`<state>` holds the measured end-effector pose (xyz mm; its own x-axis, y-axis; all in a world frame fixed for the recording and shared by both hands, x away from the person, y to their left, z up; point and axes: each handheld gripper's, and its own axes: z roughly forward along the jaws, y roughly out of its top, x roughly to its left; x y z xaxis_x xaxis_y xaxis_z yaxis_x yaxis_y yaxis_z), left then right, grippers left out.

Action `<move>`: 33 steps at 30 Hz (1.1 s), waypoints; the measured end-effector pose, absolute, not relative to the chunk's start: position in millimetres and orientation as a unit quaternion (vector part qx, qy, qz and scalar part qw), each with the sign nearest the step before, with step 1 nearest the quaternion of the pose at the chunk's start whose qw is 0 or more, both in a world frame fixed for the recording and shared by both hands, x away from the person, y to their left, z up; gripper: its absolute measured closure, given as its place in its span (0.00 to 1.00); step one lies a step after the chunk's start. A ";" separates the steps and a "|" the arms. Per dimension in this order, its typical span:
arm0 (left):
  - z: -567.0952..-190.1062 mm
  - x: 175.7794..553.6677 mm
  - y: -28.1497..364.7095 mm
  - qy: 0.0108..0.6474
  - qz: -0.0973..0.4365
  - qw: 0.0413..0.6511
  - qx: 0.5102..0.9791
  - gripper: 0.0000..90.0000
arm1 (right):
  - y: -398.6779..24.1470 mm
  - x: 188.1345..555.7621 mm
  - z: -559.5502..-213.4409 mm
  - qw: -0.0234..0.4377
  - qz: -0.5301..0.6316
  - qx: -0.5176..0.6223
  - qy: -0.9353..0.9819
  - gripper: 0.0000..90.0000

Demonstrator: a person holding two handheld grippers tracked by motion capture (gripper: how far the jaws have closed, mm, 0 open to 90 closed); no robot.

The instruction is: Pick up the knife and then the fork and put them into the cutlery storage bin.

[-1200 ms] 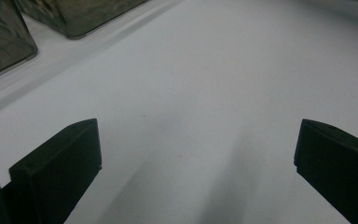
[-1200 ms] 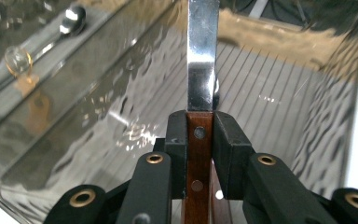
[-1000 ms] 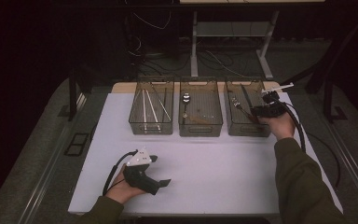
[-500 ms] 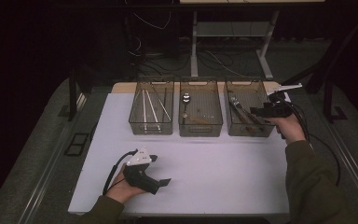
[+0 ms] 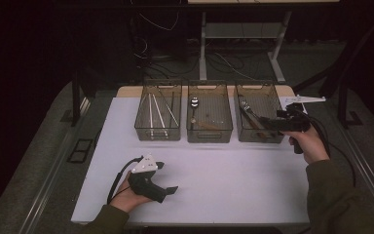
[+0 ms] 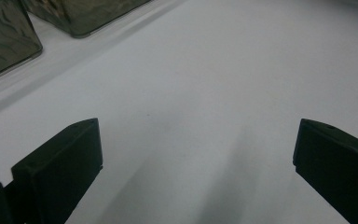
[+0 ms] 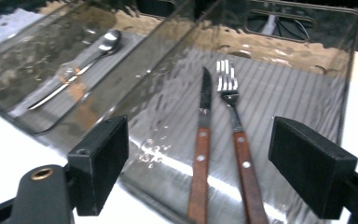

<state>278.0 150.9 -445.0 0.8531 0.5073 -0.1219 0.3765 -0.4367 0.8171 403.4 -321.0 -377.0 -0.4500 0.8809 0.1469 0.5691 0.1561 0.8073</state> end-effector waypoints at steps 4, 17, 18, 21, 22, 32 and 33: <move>-444.8 277.8 151.0 0.262 0.071 0.464 0.844 0.00 | -318.6 389.4 -381.3 0.178 0.441 0.480 0.737 0.22; -444.6 278.3 151.6 0.263 0.073 0.463 0.843 0.00 | -310.6 347.6 -394.6 0.169 0.465 0.432 0.754 0.21; -444.6 278.3 151.6 0.263 0.074 0.463 0.843 0.00 | -309.9 344.0 -394.9 0.168 0.466 0.428 0.756 0.21; -444.4 278.0 151.9 0.264 0.075 0.464 0.842 0.00 | -308.4 335.0 -397.7 0.169 0.470 0.415 0.760 0.21; -444.3 277.9 152.1 0.263 0.075 0.464 0.842 0.00 | -307.9 332.1 -398.8 0.167 0.472 0.413 0.761 0.21; -444.1 277.7 152.1 0.264 0.076 0.465 0.842 0.00 | -305.1 306.3 -415.5 0.151 0.479 0.389 0.772 0.21; -444.1 277.5 152.0 0.264 0.076 0.465 0.841 0.00 | -304.8 304.4 -417.8 0.149 0.478 0.386 0.775 0.21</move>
